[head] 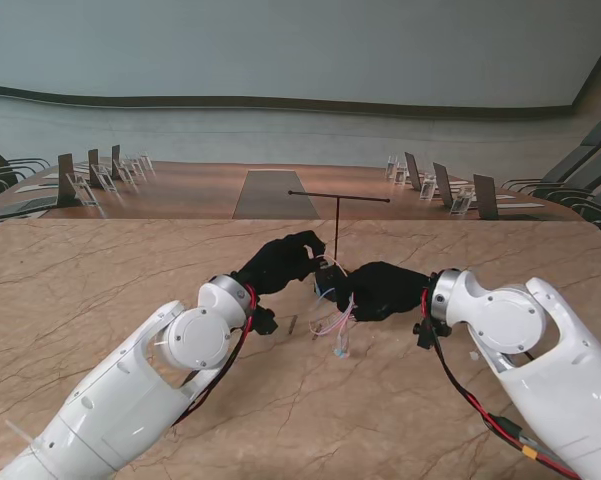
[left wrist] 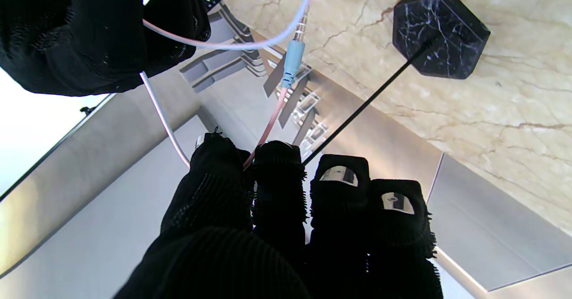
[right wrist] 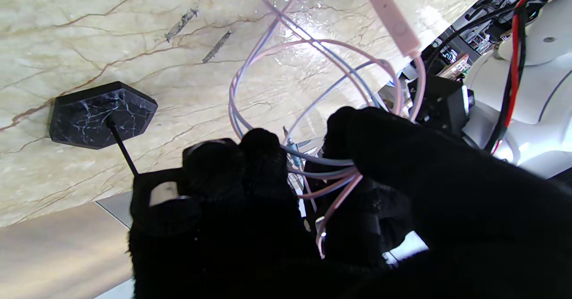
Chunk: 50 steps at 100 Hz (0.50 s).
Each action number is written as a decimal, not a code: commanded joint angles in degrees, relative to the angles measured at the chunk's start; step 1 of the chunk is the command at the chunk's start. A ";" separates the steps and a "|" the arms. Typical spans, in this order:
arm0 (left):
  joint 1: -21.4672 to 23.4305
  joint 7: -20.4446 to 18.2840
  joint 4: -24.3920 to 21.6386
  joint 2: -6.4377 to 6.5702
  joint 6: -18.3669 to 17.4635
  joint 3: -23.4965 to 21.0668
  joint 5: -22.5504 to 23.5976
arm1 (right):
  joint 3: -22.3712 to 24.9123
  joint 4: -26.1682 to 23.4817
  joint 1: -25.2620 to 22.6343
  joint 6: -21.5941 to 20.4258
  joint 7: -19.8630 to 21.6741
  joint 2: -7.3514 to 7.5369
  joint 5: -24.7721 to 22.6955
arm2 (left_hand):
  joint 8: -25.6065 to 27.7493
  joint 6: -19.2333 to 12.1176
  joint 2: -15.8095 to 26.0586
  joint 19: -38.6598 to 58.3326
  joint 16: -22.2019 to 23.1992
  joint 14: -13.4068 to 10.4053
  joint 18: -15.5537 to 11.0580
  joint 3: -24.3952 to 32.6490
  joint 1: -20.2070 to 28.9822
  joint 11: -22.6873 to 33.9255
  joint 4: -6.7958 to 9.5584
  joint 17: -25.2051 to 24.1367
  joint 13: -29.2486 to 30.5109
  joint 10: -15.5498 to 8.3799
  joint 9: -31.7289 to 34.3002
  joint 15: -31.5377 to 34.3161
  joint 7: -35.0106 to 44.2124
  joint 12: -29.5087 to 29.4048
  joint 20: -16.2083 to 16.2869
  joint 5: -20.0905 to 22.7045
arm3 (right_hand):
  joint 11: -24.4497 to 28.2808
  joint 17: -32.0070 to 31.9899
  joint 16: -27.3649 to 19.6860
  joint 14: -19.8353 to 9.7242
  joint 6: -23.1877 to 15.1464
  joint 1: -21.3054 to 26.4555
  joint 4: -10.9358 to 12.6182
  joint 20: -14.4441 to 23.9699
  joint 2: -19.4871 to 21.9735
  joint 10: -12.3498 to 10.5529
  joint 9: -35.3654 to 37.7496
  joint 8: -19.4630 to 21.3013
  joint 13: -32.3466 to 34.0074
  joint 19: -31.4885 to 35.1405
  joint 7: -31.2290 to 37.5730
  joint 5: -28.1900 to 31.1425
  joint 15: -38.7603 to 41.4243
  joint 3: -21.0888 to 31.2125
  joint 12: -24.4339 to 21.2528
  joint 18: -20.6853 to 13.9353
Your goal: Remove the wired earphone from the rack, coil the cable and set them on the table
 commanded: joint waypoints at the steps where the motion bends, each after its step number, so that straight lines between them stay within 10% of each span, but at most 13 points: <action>1: 0.06 0.01 -0.25 0.02 -0.20 -0.27 -0.15 | 0.12 -0.57 -0.44 -0.19 0.06 0.06 -0.17 | 3.70 -2.37 2.69 5.60 1.28 0.00 -1.99 -0.65 3.91 2.05 0.66 -0.15 -0.75 -1.83 0.06 2.86 5.63 0.80 2.46 -1.36 | 2.72 -0.79 -0.62 6.94 -6.03 4.24 5.45 -0.74 1.56 4.64 2.47 1.91 0.80 1.19 8.20 5.67 4.19 6.21 -0.87 -5.26; 50: 0.67 -0.47 -2.03 0.06 0.14 -0.19 -1.25 | 0.48 -0.55 -0.95 0.74 -0.27 -0.04 -1.07 | 3.15 -0.89 1.57 5.87 -0.46 0.49 -0.74 0.55 3.93 0.67 0.58 2.99 1.77 -2.22 1.93 1.65 5.29 -0.31 1.20 -0.39 | 3.12 -0.87 -0.52 6.93 -6.08 4.14 6.40 -0.57 1.66 4.81 2.25 2.55 0.76 1.12 7.93 5.61 4.13 5.80 -1.28 -5.30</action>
